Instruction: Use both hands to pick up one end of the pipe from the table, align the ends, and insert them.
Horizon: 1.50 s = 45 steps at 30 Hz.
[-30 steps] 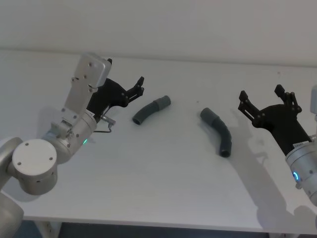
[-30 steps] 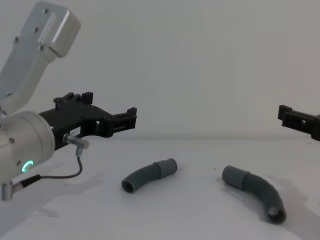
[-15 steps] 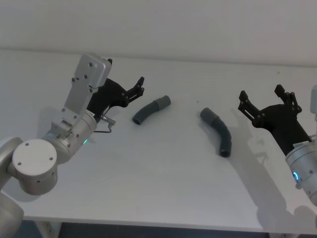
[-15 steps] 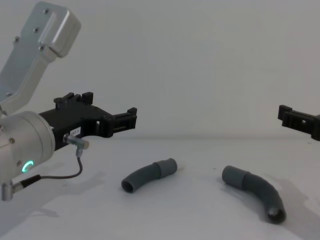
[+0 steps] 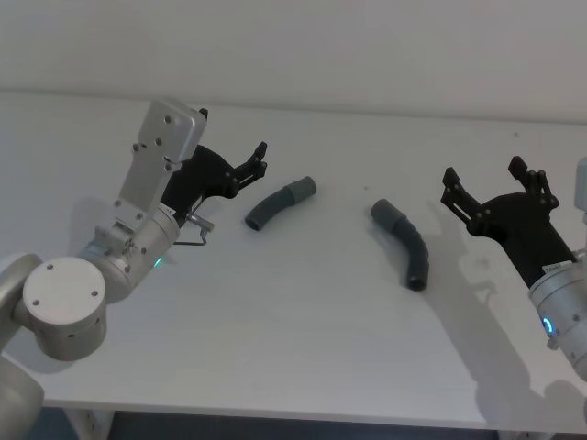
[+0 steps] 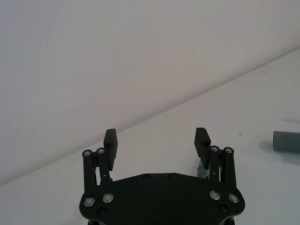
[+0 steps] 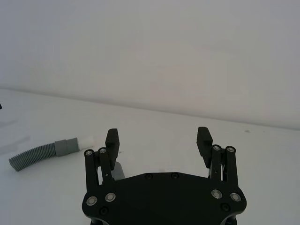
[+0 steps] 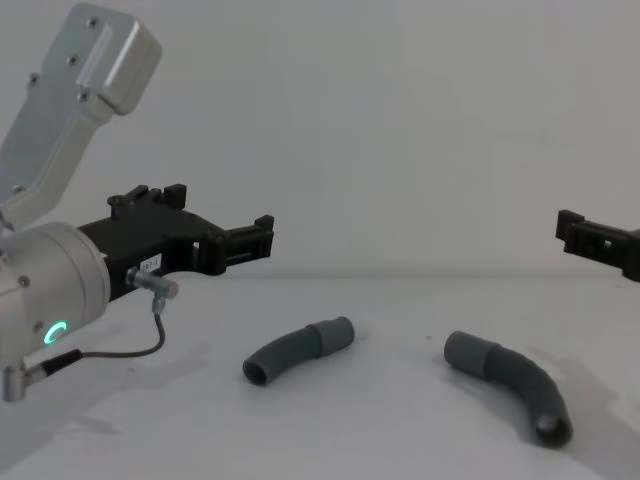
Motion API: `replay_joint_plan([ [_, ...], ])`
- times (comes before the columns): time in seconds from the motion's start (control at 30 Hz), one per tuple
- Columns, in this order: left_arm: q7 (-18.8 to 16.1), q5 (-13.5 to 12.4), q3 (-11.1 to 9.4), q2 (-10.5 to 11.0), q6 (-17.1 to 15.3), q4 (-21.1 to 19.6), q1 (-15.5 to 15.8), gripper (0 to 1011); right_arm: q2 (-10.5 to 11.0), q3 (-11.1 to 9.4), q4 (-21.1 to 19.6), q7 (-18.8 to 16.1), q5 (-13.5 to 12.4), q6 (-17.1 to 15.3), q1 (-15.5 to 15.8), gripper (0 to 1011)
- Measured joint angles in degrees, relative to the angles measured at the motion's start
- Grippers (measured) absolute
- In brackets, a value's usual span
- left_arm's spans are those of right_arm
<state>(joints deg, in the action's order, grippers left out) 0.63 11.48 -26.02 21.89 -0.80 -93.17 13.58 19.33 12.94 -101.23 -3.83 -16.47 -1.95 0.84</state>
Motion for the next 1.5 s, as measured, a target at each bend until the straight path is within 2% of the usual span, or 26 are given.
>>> replay_joint_plan([
  [0.57, -0.05, -0.1, 0.07, 0.1, -0.55, -0.35, -0.15, 1001, 0.0, 0.0, 0.0, 0.0, 0.0, 0.0, 0.0, 1004],
  [0.77, -0.28, -0.31, 0.37, 0.9, -3.63, -2.11, -0.78, 1001, 0.0, 0.0, 0.0, 0.0, 0.0, 0.0, 0.0, 1004],
  [0.83, -0.16, -0.3, 0.6, 1.62, -6.16, -3.31, -1.13, 1001, 0.0, 0.0, 0.0, 0.0, 0.0, 0.0, 0.0, 1004],
  [0.9, 0.21, -0.24, 0.75, 2.17, -7.35, -4.0, -1.26, 1001, 0.0, 0.0, 0.0, 0.0, 0.0, 0.0, 0.0, 1004],
  [1.13, 3.34, 0.58, 1.13, 4.46, -12.23, -5.73, -0.81, 1001, 0.0, 0.0, 0.0, 0.0, 0.0, 0.0, 0.0, 1004],
  [1.3, 6.57, 1.33, 1.12, 5.5, -14.0, -5.53, 0.86, 1001, 0.0, 0.0, 0.0, 0.0, 0.0, 0.0, 0.0, 1004],
  [1.5, 10.25, 2.23, 0.64, 5.61, -14.94, -3.64, 3.57, 1001, 0.0, 0.0, 0.0, 0.0, 0.0, 0.0, 0.0, 1004],
])
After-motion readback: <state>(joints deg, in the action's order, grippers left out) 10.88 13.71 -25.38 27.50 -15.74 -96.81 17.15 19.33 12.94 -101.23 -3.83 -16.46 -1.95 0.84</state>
